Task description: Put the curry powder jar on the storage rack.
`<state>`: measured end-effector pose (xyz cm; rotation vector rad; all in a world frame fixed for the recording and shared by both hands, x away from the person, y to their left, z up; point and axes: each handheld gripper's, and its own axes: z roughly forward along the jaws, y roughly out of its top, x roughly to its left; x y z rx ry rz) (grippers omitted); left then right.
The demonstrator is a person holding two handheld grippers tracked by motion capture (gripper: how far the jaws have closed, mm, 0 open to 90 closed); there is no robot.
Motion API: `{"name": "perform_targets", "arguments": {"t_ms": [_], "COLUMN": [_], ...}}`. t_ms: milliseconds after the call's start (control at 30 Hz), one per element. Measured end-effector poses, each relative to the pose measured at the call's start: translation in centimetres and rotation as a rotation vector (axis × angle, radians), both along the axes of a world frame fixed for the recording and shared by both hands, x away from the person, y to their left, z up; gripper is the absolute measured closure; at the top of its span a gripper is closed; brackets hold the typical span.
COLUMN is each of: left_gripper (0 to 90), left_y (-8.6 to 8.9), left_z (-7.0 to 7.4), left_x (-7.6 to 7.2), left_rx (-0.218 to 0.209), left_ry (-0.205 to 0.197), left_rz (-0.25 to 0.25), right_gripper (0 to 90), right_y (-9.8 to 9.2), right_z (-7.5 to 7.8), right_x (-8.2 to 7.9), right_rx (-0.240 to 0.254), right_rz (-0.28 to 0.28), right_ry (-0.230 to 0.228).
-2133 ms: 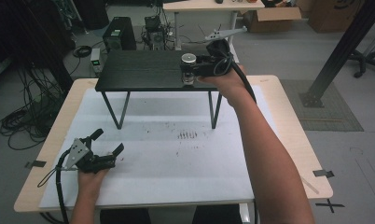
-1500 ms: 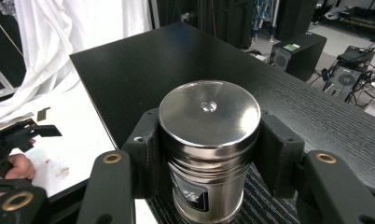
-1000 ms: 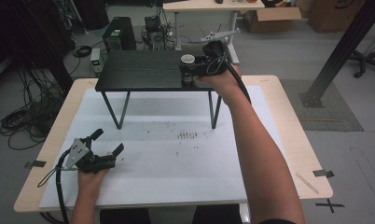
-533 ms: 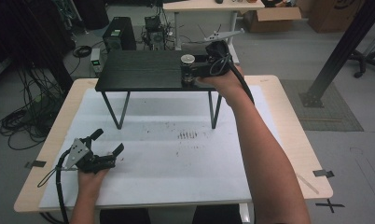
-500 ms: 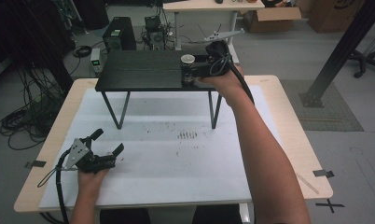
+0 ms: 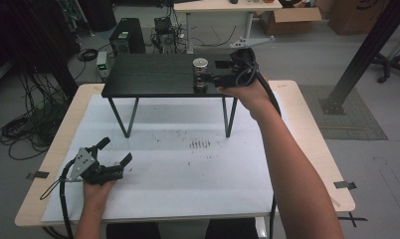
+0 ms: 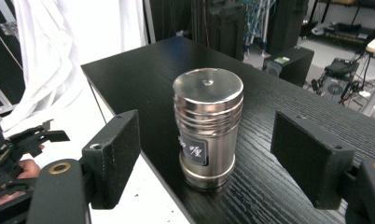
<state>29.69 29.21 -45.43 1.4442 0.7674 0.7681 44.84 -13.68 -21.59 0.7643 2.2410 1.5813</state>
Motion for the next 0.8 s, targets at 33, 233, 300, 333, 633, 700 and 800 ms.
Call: {"name": "perform_targets", "arguments": {"t_ms": [33, 233, 300, 333, 633, 700, 800], "left_gripper": [0.2, 0.2, 0.2, 0.2, 0.2, 0.2, 0.2], "left_y": [0.0, 0.0, 0.0, 0.0, 0.0, 0.0, 0.0], "left_z": [0.0, 0.0, 0.0, 0.0, 0.0, 0.0, 0.0], "left_x": [0.0, 0.0, 0.0, 0.0, 0.0, 0.0, 0.0], "left_rx": [0.0, 0.0, -0.001, -0.001, 0.0, 0.001, 0.0], "left_ry": [0.0, 0.0, 0.001, 0.001, 0.001, 0.001, 0.002], "left_rz": [0.0, 0.0, 0.0, 0.0, 0.0, 0.0, 0.0], "right_gripper": [22.9, 19.7, 17.5, 16.4, 8.2, 7.2, 5.4], "right_y": [-0.2, -0.9, -1.2, -1.4, -2.5, -2.7, -3.0], "right_z": [0.0, -0.1, -0.2, -0.3, -1.5, -1.8, -2.4], "right_x": [-0.2, -1.2, -1.5, -1.7, -3.2, -3.6, -4.2], "right_rx": [0.007, 0.045, 0.056, 0.066, 0.137, 0.152, 0.177], "right_rz": [0.001, 0.005, 0.004, 0.004, 0.009, 0.008, 0.005], "right_ry": [-0.008, -0.026, -0.039, -0.048, -0.122, -0.135, -0.151]}}
